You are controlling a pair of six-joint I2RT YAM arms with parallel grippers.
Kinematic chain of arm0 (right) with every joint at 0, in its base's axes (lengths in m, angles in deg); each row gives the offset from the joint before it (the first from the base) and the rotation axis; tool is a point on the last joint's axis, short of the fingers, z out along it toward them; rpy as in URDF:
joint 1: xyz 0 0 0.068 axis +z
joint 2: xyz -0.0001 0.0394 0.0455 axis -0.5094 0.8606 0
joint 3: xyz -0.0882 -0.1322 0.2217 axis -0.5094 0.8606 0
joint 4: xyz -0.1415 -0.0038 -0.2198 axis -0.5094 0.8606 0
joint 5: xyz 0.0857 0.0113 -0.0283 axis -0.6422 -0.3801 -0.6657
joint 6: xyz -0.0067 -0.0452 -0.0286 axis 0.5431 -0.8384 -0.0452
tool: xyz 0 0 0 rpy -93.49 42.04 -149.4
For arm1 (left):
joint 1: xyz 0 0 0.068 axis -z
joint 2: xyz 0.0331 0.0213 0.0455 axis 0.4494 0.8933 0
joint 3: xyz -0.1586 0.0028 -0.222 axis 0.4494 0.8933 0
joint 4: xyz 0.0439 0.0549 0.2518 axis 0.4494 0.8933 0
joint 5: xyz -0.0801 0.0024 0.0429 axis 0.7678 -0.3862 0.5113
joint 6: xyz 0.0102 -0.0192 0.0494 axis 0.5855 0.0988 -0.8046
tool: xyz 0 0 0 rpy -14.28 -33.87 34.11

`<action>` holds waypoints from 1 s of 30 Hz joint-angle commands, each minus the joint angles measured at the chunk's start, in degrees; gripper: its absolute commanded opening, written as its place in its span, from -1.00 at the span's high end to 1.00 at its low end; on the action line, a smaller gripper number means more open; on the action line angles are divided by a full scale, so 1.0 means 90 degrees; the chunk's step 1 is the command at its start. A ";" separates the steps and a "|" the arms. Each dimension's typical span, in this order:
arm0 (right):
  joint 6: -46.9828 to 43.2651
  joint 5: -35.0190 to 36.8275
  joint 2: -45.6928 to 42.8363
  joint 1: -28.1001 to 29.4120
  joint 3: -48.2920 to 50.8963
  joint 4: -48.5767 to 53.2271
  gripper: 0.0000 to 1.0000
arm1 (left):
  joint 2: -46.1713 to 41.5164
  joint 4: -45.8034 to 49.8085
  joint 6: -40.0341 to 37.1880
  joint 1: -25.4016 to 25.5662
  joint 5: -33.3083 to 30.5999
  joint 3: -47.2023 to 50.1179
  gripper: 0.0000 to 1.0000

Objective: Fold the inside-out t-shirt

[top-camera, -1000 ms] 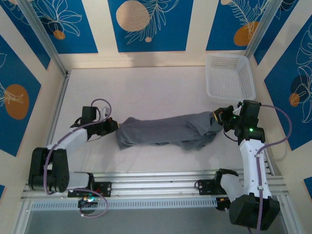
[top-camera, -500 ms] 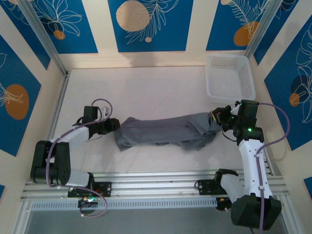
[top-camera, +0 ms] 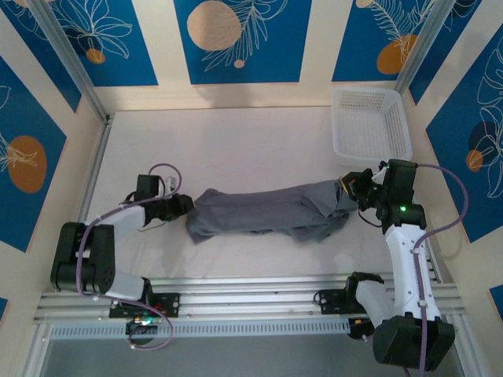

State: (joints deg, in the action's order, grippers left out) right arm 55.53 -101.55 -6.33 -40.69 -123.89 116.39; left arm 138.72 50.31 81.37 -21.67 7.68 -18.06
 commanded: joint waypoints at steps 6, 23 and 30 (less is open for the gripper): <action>-0.0094 -0.0002 -0.0049 0.0078 -0.0232 0.0090 1.00 | -0.0151 -0.0267 0.0308 0.0046 0.0435 0.0153 0.38; -0.0070 0.0033 0.0068 0.0199 -0.0308 0.0042 1.00 | -0.1040 -0.0197 0.0733 0.0055 0.0456 0.0576 0.54; -0.0121 0.0135 0.0010 0.0239 -0.0473 0.0217 1.00 | -0.0811 -0.0313 0.0727 0.0046 0.0504 0.0382 1.00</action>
State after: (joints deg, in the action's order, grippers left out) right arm 55.53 -100.83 -5.69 -38.85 -126.25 117.42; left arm 131.64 47.82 88.50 -21.64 11.96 -13.15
